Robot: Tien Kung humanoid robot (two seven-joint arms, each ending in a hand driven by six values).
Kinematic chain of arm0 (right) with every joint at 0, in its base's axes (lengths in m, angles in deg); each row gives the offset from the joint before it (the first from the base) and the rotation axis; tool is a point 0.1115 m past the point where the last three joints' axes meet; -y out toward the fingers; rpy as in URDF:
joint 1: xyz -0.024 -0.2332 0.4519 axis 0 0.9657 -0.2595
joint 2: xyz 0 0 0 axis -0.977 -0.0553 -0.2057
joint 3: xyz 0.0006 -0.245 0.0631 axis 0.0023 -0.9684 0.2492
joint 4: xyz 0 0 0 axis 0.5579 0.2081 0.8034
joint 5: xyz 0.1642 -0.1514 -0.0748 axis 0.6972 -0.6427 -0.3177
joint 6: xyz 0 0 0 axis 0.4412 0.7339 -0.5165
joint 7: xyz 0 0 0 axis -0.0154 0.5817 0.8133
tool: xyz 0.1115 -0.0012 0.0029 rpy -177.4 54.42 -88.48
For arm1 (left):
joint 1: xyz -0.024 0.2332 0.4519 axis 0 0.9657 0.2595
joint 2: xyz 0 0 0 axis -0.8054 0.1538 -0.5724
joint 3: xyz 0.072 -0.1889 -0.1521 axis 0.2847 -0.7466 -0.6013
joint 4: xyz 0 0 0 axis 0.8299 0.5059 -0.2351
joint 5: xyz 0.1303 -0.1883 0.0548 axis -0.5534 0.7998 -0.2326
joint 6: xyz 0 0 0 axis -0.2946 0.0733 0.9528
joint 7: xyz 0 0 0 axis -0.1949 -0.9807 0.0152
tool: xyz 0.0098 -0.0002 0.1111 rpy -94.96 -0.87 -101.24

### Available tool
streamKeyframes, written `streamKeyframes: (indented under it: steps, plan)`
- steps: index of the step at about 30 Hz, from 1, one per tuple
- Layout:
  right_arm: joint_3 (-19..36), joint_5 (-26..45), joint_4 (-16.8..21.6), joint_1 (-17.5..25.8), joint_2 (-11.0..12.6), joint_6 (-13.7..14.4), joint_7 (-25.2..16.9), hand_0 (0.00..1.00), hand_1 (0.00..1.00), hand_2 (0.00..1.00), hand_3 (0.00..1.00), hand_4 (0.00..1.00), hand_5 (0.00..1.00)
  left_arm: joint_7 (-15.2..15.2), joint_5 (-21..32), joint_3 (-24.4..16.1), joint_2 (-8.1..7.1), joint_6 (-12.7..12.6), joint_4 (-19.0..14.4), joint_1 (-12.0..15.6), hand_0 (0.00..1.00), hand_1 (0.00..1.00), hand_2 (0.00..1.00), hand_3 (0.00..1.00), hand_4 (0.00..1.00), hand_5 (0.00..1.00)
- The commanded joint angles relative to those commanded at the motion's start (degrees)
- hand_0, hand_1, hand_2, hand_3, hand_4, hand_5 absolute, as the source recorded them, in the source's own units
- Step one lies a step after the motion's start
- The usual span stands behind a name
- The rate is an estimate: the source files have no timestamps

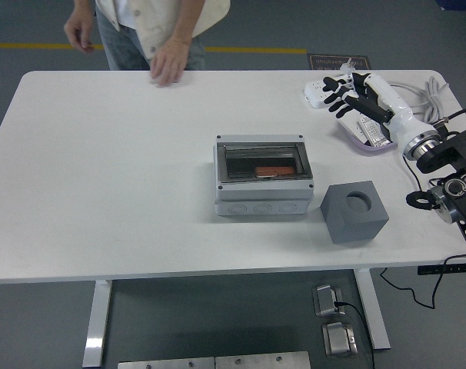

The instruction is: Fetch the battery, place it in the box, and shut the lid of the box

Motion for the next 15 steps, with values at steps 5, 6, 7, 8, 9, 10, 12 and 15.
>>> streamKeyframes:
  steps: [5, 6, 7, 8, 9, 10, 12, 15]
  plan:
    - [2.3, 9.0, -5.1, 1.4, -1.7, 5.7, -9.5, 0.353, 0.430, 0.474, 0.505, 0.816, 0.574, 0.0, -0.2, -0.1, 0.13, 0.0, 0.0, 0.0, 0.427, 0.564, 0.516, 0.486, 0.127, 0.002]
    - [2.5, 10.7, -6.5, 1.5, -2.2, 7.1, -11.5, 0.353, 0.430, 0.474, 0.505, 0.816, 0.574, 0.0, -0.3, -0.2, 0.17, -0.1, 0.0, 0.0, 0.427, 0.564, 0.516, 0.486, 0.127, 0.002]
    - [2.7, 12.0, -7.5, 1.6, -2.6, 8.0, -13.1, 0.353, 0.430, 0.474, 0.505, 0.816, 0.574, 0.0, -0.3, -0.3, 0.21, -0.1, 0.0, 0.0, 0.427, 0.564, 0.516, 0.486, 0.127, 0.002]
    - [2.8, 13.2, -8.5, 1.7, -2.9, 9.0, -14.6, 0.353, 0.430, 0.474, 0.505, 0.816, 0.574, 0.0, -0.3, -0.3, 0.25, -0.1, 0.0, 0.0, 0.427, 0.564, 0.516, 0.486, 0.127, 0.002]
    - [2.9, 14.7, -9.8, 1.7, -3.3, 10.0, -16.5, 0.353, 0.430, 0.474, 0.505, 0.816, 0.574, -0.1, -0.4, -0.3, 0.30, -0.1, 0.0, 0.0, 0.427, 0.564, 0.516, 0.486, 0.127, 0.002]
    - [2.9, 15.8, -10.9, 1.7, -3.6, 10.5, -17.8, 0.353, 0.430, 0.474, 0.505, 0.816, 0.574, -0.1, -0.3, -0.3, 0.34, -0.1, 0.0, 0.0, 0.427, 0.564, 0.516, 0.486, 0.127, 0.002]
    - [2.9, 17.7, -12.9, 1.6, -4.0, 11.2, -20.3, 0.364, 0.411, 0.448, 0.478, 0.782, 0.558, -0.1, -0.4, -0.3, 0.39, -0.1, 0.0, 0.0, 0.427, 0.565, 0.516, 0.486, 0.128, 0.002]
    - [2.9, 19.0, -15.1, 1.5, -4.4, 11.5, -23.0, 0.364, 0.411, 0.448, 0.478, 0.782, 0.558, -0.1, -0.4, -0.4, 0.40, -0.1, 0.0, 0.0, 0.427, 0.565, 0.516, 0.486, 0.128, 0.002]
